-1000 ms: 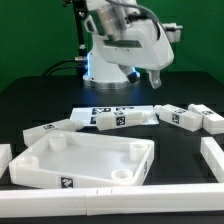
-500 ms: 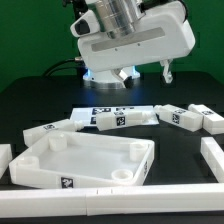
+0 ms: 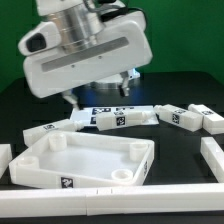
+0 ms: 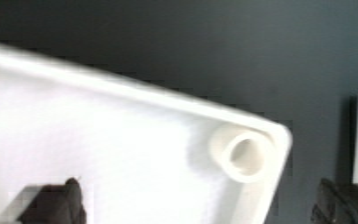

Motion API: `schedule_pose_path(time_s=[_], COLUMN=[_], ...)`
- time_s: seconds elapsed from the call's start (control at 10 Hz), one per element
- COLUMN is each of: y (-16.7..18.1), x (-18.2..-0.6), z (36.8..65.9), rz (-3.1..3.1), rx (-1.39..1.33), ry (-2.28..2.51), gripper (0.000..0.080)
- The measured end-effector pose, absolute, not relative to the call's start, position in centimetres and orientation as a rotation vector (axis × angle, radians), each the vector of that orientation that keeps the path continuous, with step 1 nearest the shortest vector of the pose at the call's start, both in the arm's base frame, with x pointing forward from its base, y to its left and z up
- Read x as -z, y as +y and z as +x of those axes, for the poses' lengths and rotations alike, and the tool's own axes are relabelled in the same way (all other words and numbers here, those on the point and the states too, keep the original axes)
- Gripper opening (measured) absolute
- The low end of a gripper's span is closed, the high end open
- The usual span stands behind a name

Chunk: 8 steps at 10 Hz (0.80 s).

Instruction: Assemble desk

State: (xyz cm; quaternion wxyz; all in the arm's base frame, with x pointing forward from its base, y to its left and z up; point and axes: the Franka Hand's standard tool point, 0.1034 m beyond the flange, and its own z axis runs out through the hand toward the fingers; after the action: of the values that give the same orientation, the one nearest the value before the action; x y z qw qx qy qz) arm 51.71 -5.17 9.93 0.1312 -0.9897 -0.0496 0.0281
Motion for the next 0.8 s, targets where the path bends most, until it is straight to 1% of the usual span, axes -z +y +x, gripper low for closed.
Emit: schedule_pose_path(time_s=[0.3,0.4,0.6,0.8], y=[-5.5,-6.0,-9.5,-14.2], x=[-9.9,-9.5,-6.9,-5.4], z=[51.6,51.6,52.0,51.4], rz=[-2.858,-2.865,-2.905,-2.882], rx=[-0.061,-0.066,-0.118,-0.114], ry=[-0.339,-0.323,-0.15,-0.202], gripper=[0.0648,0.0648,0.0648,0.0648])
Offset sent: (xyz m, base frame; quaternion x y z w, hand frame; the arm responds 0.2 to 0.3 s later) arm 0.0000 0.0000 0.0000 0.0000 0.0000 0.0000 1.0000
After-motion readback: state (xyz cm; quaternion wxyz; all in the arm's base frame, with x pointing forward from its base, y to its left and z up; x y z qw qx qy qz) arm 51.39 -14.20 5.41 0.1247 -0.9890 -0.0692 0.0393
